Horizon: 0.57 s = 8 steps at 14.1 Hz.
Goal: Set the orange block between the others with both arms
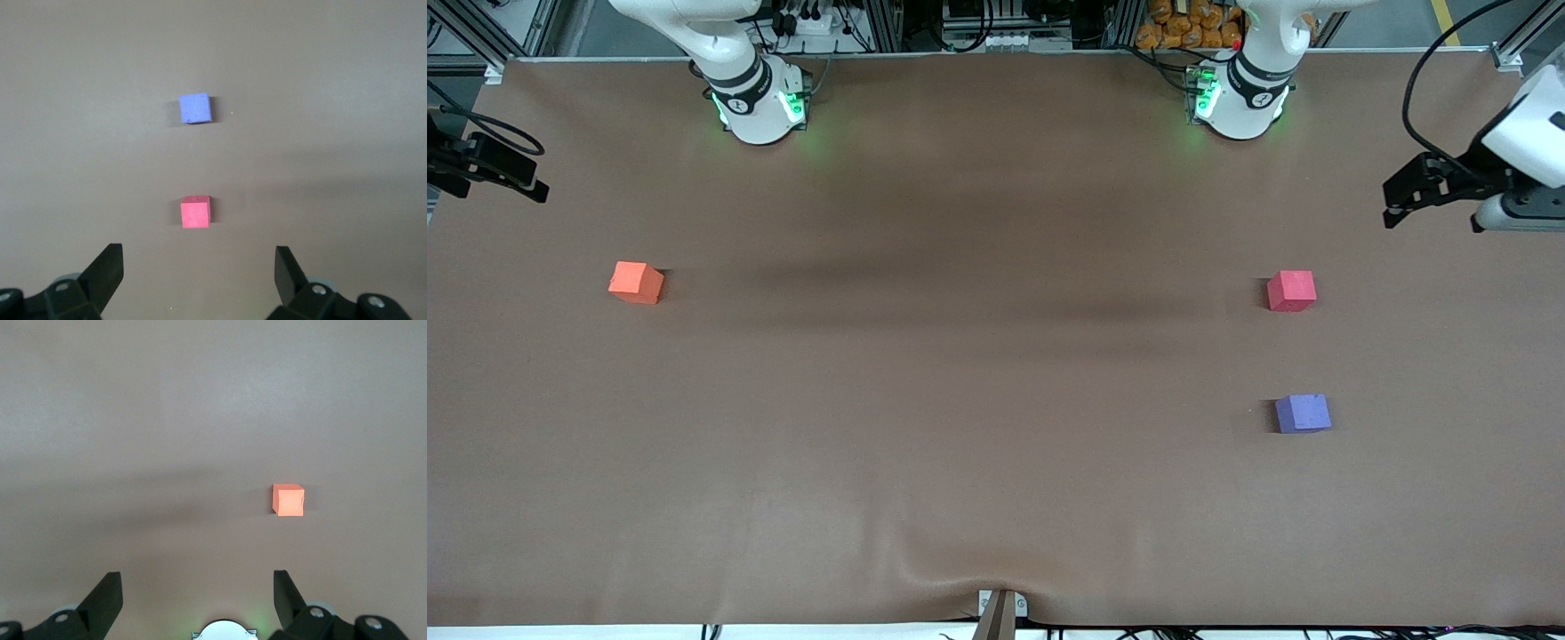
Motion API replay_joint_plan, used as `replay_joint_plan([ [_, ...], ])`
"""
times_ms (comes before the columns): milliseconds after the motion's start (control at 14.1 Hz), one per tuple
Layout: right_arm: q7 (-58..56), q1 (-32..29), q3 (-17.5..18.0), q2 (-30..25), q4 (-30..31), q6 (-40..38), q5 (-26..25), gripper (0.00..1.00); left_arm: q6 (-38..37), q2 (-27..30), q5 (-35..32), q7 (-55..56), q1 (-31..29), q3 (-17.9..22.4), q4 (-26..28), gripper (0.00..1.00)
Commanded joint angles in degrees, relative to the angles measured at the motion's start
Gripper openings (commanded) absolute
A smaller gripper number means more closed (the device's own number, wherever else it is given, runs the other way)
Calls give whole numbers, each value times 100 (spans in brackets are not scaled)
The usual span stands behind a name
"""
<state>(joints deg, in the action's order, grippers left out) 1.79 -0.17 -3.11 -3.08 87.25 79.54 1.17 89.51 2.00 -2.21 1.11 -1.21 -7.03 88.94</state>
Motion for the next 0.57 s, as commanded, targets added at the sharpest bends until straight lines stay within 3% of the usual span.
replay_joint_plan([
  [0,93,0,21,-26,-68,-61,-64,100,-215,-121,-131,-85,112,70,-290,100],
  [496,93,9,21,-26,-68,-61,-64,100,-206,-86,-131,108,112,17,-228,100],
])
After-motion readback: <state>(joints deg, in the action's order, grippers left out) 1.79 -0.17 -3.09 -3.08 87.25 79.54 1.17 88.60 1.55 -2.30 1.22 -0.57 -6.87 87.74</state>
